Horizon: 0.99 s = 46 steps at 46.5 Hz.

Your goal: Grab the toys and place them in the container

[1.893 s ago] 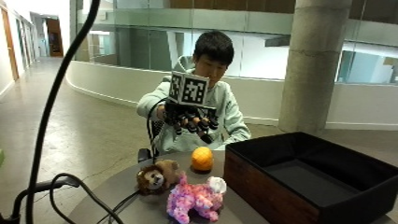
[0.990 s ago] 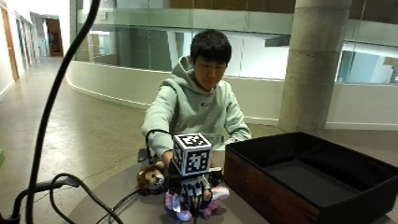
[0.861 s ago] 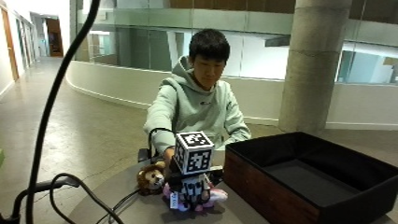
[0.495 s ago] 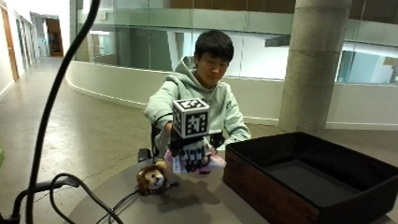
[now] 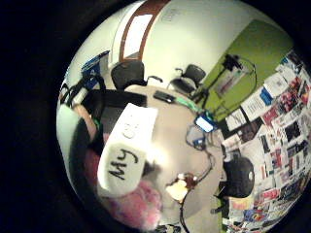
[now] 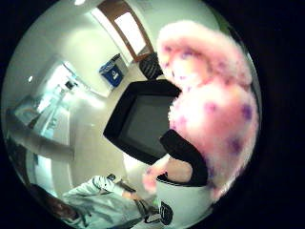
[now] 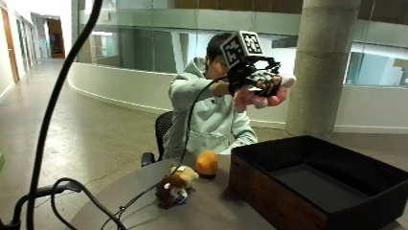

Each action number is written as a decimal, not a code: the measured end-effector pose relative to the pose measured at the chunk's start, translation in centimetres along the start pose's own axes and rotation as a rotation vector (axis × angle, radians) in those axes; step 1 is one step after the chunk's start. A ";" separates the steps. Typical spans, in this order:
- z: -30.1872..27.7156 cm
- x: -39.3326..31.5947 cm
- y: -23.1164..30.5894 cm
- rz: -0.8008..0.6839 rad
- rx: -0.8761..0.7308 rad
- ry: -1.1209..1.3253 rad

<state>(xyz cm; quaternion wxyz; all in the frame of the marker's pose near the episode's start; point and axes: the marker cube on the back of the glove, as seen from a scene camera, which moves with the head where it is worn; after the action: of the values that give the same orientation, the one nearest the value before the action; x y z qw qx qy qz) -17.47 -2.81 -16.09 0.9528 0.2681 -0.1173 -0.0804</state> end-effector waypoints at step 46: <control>-0.2 3.0 3.4 -0.027 -0.359 0.040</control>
<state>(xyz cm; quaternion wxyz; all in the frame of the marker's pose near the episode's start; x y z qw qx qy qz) -14.21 -0.48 -13.93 0.9863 0.0970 -0.0785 -0.1075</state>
